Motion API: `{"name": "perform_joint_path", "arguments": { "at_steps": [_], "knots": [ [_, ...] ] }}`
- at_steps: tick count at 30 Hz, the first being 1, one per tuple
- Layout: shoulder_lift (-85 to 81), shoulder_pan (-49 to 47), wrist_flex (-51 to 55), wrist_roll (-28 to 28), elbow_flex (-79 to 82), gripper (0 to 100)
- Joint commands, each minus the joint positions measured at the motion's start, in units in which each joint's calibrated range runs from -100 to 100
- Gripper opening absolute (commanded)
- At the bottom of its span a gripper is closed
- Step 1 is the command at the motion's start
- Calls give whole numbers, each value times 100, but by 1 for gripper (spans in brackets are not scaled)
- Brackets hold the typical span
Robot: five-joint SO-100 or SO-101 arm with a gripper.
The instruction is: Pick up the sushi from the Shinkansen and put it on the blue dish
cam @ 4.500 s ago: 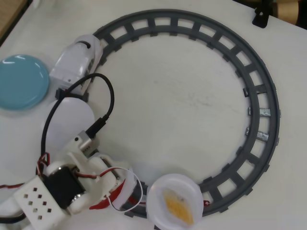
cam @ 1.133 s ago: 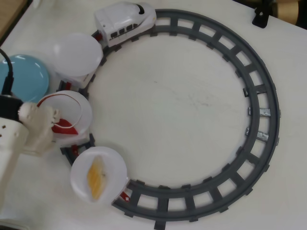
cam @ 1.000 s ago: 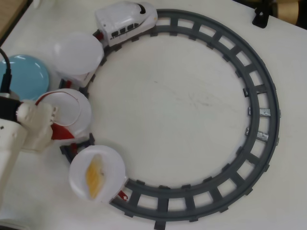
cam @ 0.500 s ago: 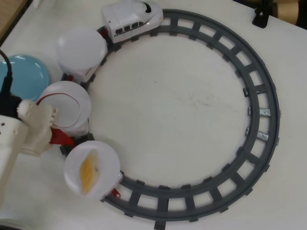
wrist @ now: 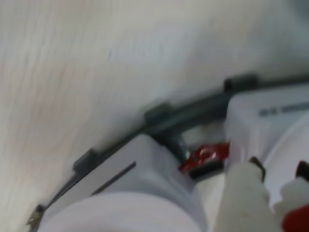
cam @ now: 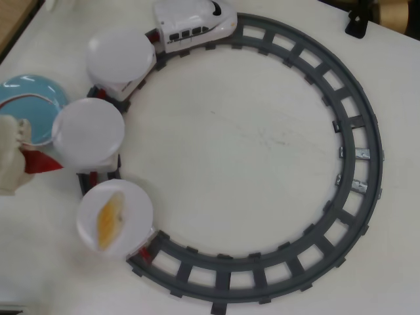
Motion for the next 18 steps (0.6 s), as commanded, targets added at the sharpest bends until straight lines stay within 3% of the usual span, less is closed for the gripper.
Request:
{"name": "perform_joint_path", "arguments": {
  "at_steps": [1,11,18],
  "knots": [
    [-31,-599,-329,27,-332,3],
    [400,-1145,-949,184,-395,4],
    [1885,-1233,-974,189,-1838,4]
  ]
}}
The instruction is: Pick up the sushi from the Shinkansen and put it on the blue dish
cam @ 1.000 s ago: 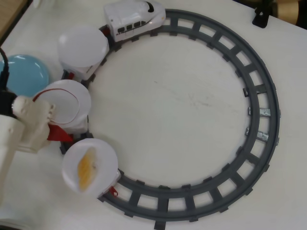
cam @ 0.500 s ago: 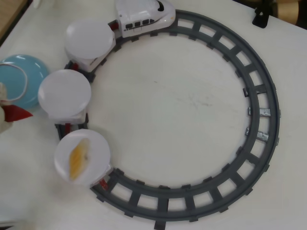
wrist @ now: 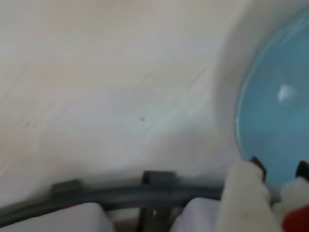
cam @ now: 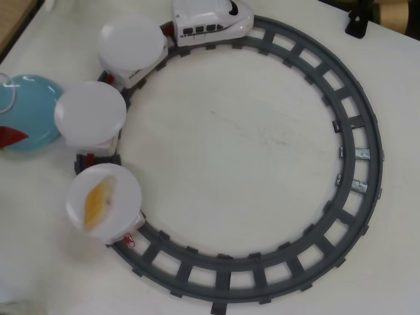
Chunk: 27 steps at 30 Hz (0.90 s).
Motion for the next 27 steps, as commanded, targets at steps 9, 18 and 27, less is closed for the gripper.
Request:
{"name": "perform_joint_path", "arguments": {
  "at_steps": [9,18,27],
  "knots": [
    [2225,-335,1,128,-3240,3],
    [2946,-274,10,223,-4115,4],
    [3411,70,-271,343,-4124,4]
  ]
}}
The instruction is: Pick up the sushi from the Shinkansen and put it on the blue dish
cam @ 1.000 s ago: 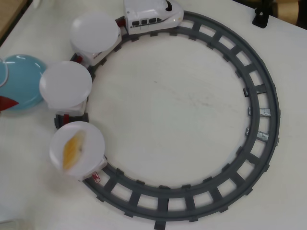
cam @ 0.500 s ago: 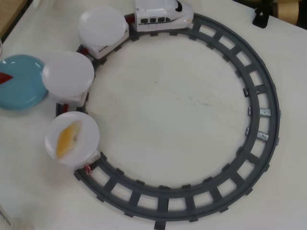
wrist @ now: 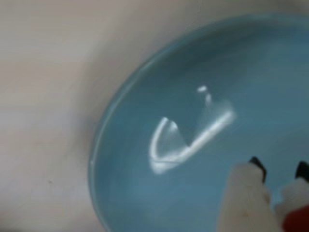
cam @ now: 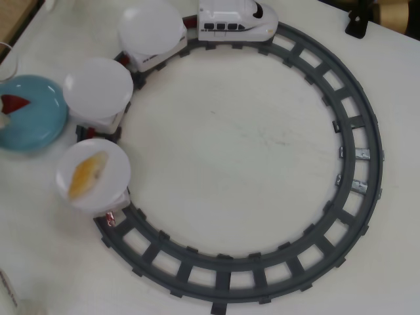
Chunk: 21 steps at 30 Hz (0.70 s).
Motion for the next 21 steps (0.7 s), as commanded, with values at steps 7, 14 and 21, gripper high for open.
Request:
{"name": "perform_joint_path", "arguments": {
  "at_steps": [7,14,21],
  "knots": [
    [186,142,-255,38,-391,6],
    [194,124,-315,48,-400,22],
    [202,151,-366,48,-400,23]
  ]
}}
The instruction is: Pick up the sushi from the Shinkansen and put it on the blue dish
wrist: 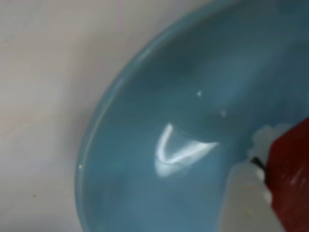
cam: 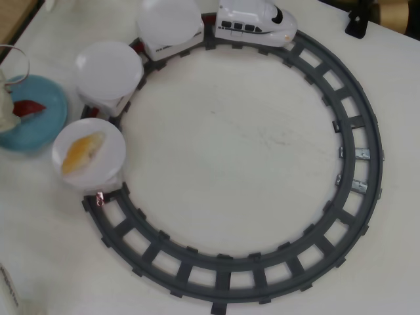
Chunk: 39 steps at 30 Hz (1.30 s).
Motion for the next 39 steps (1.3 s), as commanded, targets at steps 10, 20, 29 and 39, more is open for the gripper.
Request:
{"name": "perform_joint_path", "arguments": {
  "at_steps": [10,20,29,39],
  "knots": [
    [-126,42,1584,116,-1716,23],
    [-1213,332,1890,-260,-1653,23],
    [-4058,1063,1865,-307,772,23],
    [-7998,1415,310,-454,5642,22]
  ]
}}
